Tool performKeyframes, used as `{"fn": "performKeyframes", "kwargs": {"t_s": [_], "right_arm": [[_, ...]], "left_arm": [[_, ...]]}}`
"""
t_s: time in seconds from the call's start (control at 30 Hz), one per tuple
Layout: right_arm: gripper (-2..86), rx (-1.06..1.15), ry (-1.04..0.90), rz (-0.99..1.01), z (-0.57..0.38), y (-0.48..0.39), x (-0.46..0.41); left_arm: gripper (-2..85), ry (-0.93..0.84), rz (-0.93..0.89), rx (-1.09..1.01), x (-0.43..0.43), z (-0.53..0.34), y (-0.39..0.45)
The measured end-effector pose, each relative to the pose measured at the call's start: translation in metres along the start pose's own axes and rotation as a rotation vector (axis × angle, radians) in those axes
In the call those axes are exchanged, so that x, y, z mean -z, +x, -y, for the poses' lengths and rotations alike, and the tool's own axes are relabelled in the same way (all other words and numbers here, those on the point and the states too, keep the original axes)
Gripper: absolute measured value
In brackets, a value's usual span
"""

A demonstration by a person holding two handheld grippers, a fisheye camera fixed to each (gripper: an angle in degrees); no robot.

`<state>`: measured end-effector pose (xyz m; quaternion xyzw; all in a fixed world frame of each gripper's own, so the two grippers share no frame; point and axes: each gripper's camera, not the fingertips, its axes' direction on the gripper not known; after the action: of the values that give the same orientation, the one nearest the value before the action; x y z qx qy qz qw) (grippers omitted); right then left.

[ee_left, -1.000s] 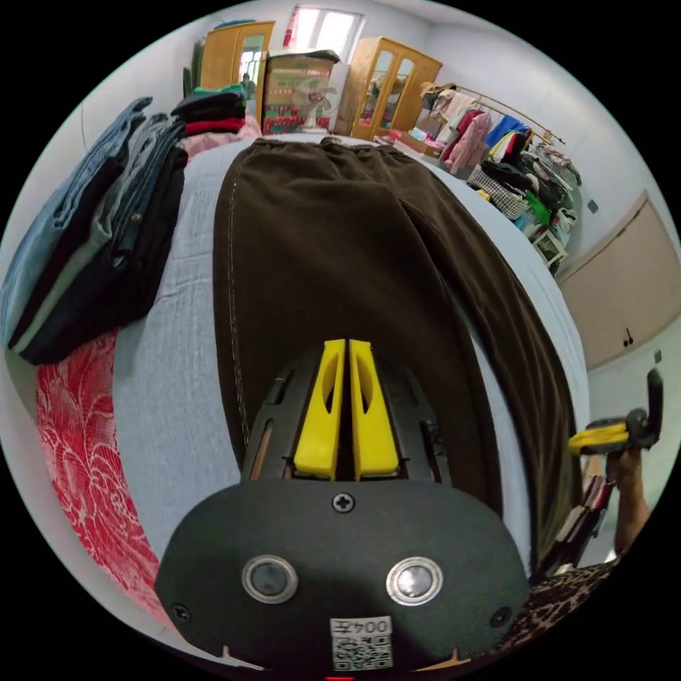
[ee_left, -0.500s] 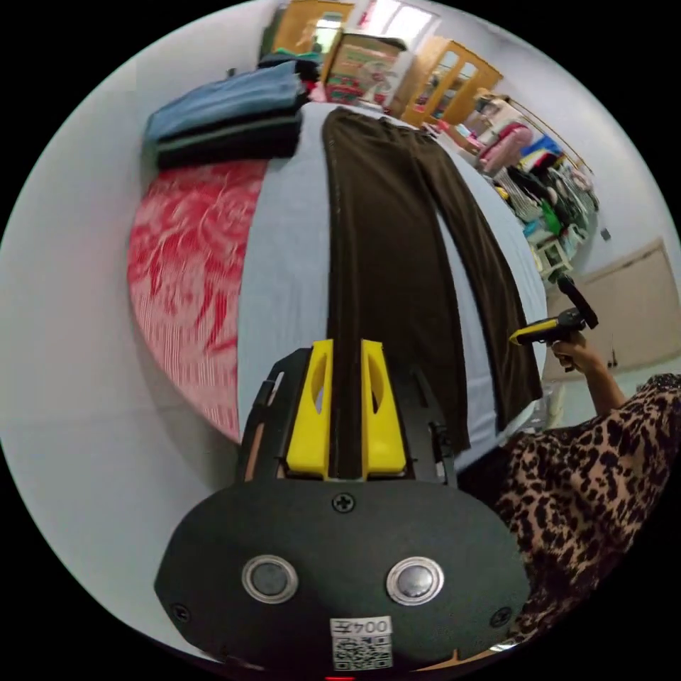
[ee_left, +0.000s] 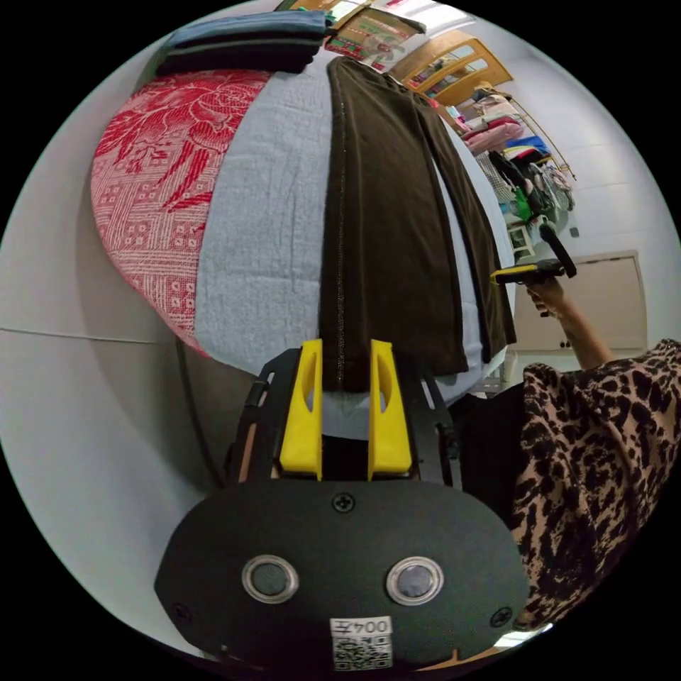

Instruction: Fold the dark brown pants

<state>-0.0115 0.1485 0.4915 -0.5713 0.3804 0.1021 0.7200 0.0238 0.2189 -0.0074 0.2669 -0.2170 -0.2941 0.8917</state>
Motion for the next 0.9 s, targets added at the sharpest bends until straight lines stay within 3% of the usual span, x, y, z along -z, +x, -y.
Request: {"fn": "performKeyframes", "kwargs": {"t_s": [0.33, 0.47, 0.53, 0.6, 0.7, 0.9], "right_arm": [[-0.5, -0.412, 0.145, 0.238, -0.072, 0.048, -0.048], [-0.2, -0.412, 0.221, 0.333, -0.105, 0.065, -0.071], [0.7, -0.331, 0.414, 0.553, -0.137, 0.064, -0.074], [3.9, -0.248, 0.466, 0.694, -0.155, 0.052, -0.086], [11.0, -0.149, 0.381, 0.865, -0.169, 0.022, -0.128], [11.7, -0.157, 0.309, 0.964, -0.202, -0.004, -0.202]], "left_arm": [[8.6, -0.054, -0.081, -0.108, 0.001, -0.006, -0.032], [8.3, -0.062, -0.083, -0.132, -0.001, -0.011, -0.038], [8.3, -0.066, -0.082, -0.139, 0.000, -0.012, -0.041], [8.3, -0.065, -0.082, -0.147, 0.002, -0.015, -0.044], [8.3, -0.069, -0.105, -0.145, 0.001, -0.017, -0.054], [8.7, -0.049, -0.091, -0.126, 0.008, -0.022, -0.071]]}}
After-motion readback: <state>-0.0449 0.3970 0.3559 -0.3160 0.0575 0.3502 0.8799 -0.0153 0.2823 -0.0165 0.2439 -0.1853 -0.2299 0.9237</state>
